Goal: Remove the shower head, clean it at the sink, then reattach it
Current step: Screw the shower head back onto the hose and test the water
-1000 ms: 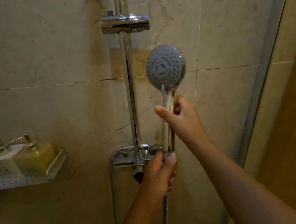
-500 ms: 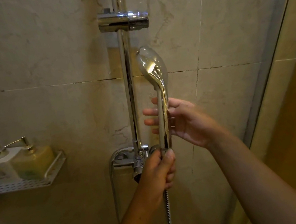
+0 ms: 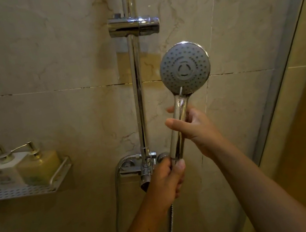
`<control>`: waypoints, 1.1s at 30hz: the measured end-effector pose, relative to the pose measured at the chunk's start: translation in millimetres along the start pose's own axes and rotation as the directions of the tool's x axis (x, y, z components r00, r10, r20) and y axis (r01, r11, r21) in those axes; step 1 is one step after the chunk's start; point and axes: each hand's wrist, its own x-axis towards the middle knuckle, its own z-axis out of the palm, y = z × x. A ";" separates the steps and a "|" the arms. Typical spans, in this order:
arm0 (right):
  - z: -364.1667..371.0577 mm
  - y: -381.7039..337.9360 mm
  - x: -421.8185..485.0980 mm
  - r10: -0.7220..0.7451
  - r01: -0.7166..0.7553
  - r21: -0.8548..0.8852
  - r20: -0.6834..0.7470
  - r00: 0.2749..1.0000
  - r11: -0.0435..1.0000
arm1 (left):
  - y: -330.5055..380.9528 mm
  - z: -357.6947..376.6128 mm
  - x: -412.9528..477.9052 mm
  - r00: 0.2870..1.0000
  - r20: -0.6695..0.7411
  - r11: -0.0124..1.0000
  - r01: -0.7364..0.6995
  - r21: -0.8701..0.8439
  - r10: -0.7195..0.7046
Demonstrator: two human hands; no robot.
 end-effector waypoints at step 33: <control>10.3 4.2 8.9 -0.015 -0.144 0.593 0.255 0.967 0.793 | 6.1 9.8 5.4 0.987 0.159 0.985 0.017 -0.171 0.011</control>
